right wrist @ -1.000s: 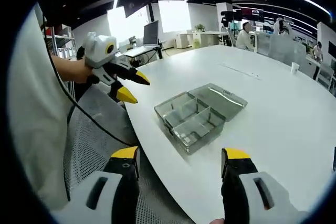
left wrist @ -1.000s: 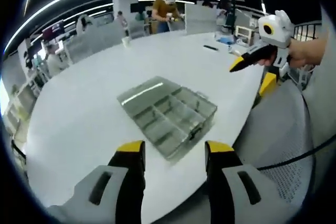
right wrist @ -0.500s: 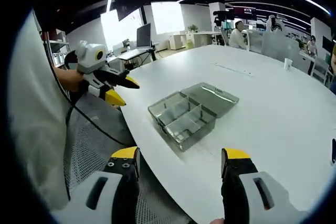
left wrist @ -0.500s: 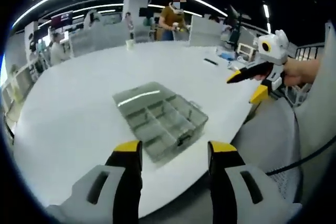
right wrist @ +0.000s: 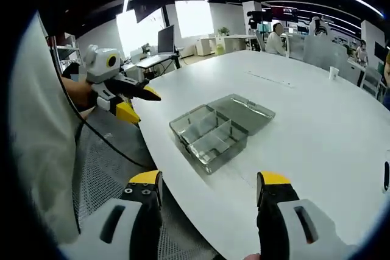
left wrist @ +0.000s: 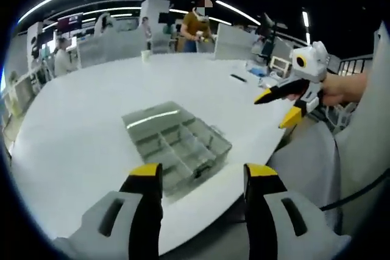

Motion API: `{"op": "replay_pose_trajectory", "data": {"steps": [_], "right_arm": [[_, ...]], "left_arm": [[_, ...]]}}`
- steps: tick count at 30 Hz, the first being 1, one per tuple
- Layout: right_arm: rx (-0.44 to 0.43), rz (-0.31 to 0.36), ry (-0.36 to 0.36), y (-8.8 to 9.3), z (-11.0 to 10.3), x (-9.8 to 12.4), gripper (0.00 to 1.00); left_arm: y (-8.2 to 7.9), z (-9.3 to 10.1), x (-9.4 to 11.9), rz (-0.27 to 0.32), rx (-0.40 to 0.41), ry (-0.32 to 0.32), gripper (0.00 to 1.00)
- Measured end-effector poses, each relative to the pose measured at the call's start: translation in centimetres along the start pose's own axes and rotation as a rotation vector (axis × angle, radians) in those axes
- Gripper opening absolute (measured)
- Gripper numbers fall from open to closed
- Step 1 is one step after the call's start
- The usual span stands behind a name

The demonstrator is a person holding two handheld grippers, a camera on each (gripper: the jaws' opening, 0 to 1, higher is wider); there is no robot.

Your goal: Insert the divider into the dual guide fixture by aligning both edges with the guide slots and pushing it downward to the bottom, including one-sided entry, uneven engagement, binding, and posture correction.

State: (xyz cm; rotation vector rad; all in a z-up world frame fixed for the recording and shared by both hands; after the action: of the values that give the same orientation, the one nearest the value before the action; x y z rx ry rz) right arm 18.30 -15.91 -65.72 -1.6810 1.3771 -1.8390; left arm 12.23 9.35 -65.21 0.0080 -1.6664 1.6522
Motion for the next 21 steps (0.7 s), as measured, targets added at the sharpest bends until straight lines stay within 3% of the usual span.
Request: {"op": "replay_pose_trajectory", "data": {"steps": [21], "right_arm": [[0.0,-0.02,0.012,0.1,2.2,-0.4,0.6]], "left_arm": [[0.4,0.7,0.3,-0.004,-0.007,0.004,0.55]]}}
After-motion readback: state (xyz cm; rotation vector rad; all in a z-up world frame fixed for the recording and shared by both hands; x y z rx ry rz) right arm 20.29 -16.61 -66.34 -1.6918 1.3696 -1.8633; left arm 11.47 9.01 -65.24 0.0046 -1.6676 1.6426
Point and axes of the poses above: the point that each gripper's makers call its tool centre point, and the gripper's own axes: x roughly backward along the fingers, z roughly to its right, y roughly out of its underside, the point moved 7 cm from there along x, roughly backward along the fingers, and after that the axes turned 1 degree about -y, right-handed, at the moved point
